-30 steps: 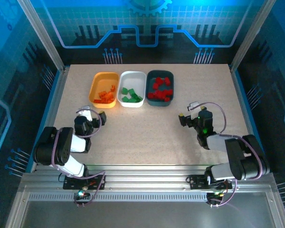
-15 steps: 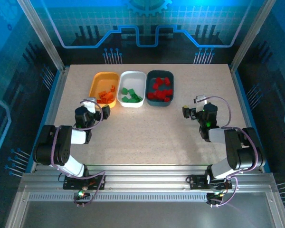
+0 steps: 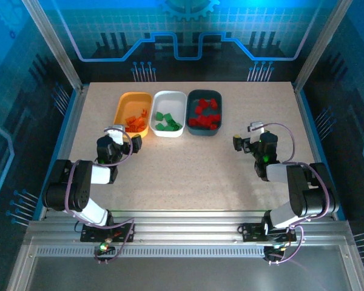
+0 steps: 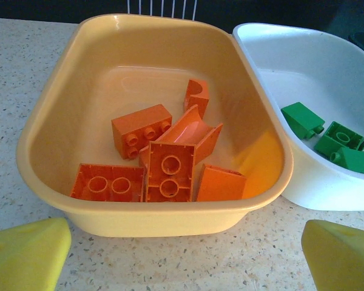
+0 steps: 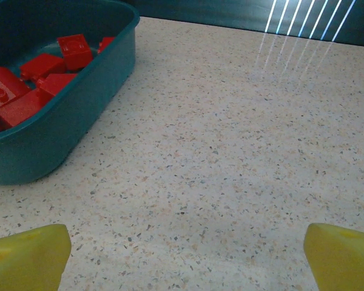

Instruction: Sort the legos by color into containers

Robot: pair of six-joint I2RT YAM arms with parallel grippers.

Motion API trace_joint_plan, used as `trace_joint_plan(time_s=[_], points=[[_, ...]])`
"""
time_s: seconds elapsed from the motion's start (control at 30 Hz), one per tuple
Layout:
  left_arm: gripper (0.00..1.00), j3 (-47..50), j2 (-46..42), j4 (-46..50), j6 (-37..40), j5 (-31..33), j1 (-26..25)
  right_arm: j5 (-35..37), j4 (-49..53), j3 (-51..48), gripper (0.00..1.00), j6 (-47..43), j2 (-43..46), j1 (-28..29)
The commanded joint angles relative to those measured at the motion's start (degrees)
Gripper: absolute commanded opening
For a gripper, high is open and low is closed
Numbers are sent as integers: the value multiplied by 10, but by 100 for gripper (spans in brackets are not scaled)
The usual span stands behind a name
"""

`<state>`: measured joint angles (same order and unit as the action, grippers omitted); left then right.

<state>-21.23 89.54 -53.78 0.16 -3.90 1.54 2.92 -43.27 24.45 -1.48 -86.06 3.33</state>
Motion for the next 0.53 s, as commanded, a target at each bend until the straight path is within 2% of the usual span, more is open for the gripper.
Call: trace_joint_plan(time_s=[0.0,0.5], points=[[99,-3,-6,1,10,0,-2,1,2,5,100,6,-2,3],[99,-4,-8,5,6,5,0,0,2,4,100,7,-2,3]])
